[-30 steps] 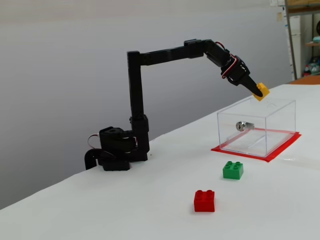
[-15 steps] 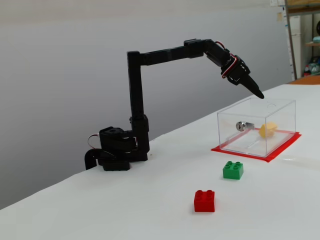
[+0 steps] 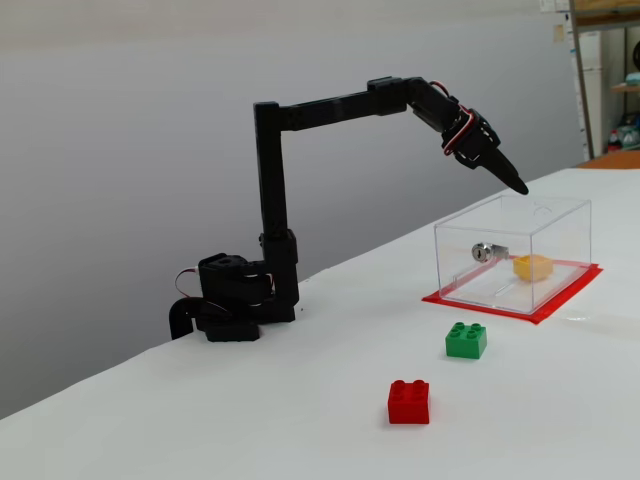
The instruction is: Pick the yellow lego brick and place it into the transparent box
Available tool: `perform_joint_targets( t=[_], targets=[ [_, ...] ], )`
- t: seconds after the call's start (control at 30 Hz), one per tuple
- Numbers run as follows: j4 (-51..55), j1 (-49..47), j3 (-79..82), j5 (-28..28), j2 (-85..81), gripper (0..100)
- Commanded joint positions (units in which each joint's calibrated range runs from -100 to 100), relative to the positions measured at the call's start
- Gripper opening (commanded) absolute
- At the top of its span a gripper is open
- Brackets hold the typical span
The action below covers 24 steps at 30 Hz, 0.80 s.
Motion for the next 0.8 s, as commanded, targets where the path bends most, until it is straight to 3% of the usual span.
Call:
perform_joint_targets(
  t=[0.0,0.47,0.77],
  targets=[
    [0.1,1.7,-2.8,0.3,-4.7,13],
    [12.0,14.1,-2.1,2.6,-19.0,8],
    [19.3,29.2,1.4,4.4,-32.5,3]
  ],
)
